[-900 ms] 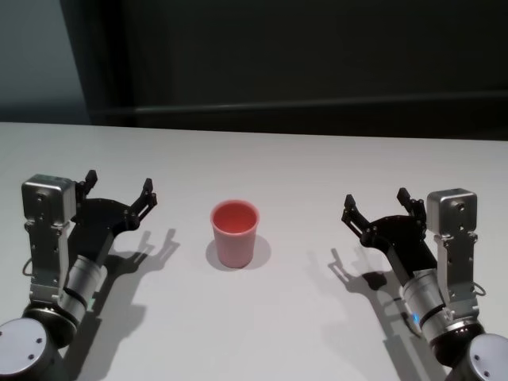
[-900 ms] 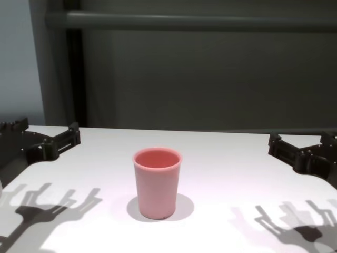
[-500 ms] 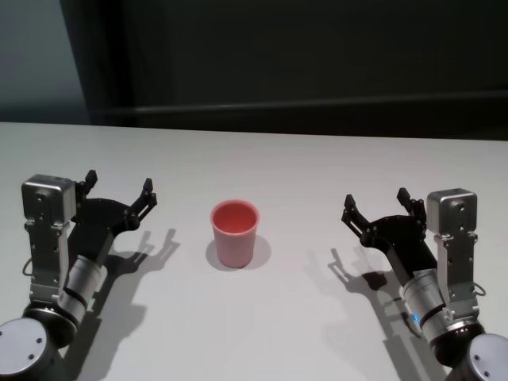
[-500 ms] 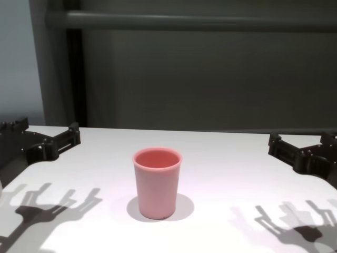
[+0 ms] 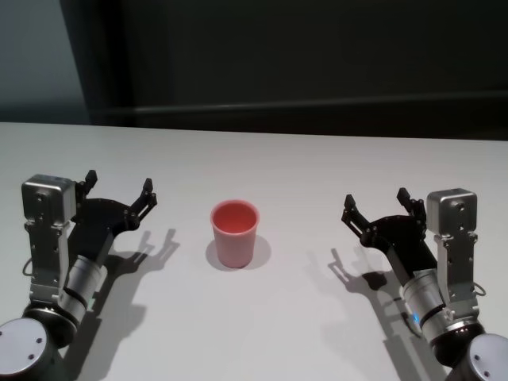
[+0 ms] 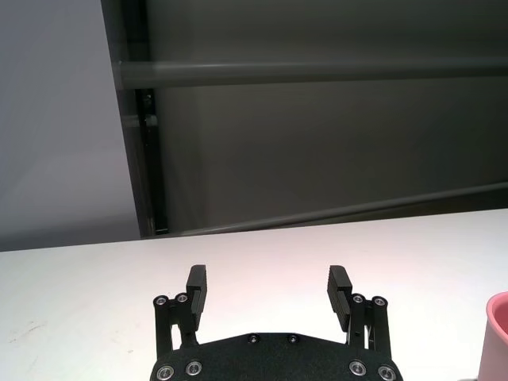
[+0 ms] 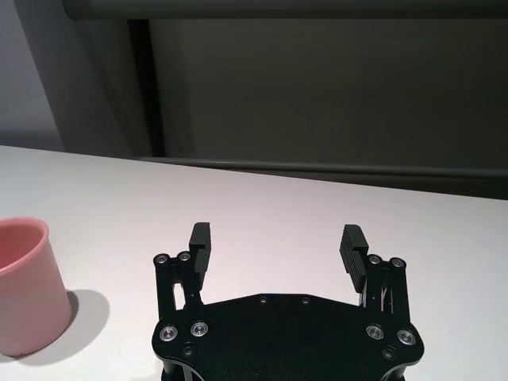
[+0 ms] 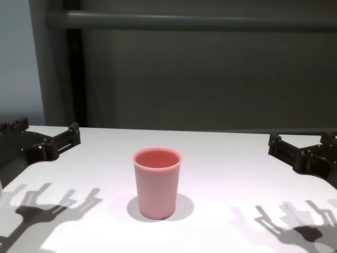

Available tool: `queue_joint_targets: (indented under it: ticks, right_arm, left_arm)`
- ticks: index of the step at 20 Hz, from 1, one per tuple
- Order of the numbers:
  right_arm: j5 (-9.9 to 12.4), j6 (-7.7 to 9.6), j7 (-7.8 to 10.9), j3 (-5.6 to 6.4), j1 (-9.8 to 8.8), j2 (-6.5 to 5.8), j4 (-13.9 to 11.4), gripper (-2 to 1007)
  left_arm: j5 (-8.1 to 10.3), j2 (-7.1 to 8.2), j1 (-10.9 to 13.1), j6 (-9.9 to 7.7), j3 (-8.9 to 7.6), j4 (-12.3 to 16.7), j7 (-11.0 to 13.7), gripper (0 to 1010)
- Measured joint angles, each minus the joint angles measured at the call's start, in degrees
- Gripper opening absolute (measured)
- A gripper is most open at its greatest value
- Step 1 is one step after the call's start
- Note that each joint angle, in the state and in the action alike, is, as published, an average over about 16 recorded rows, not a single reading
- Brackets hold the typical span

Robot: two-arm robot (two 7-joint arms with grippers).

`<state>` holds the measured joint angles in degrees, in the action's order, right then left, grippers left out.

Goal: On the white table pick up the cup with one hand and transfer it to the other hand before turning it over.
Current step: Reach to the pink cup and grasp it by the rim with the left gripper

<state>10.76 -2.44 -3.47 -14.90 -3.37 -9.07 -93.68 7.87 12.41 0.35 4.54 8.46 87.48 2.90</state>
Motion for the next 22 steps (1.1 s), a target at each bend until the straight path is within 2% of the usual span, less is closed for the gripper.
queue_joint_targets:
  ticks: [22]
  right_arm:
    - [0.0,0.0,0.0,0.0,0.0,0.0,0.0,1002]
  left_arm:
    - [0.0,0.0,0.0,0.0,0.0,0.0,0.0,1001]
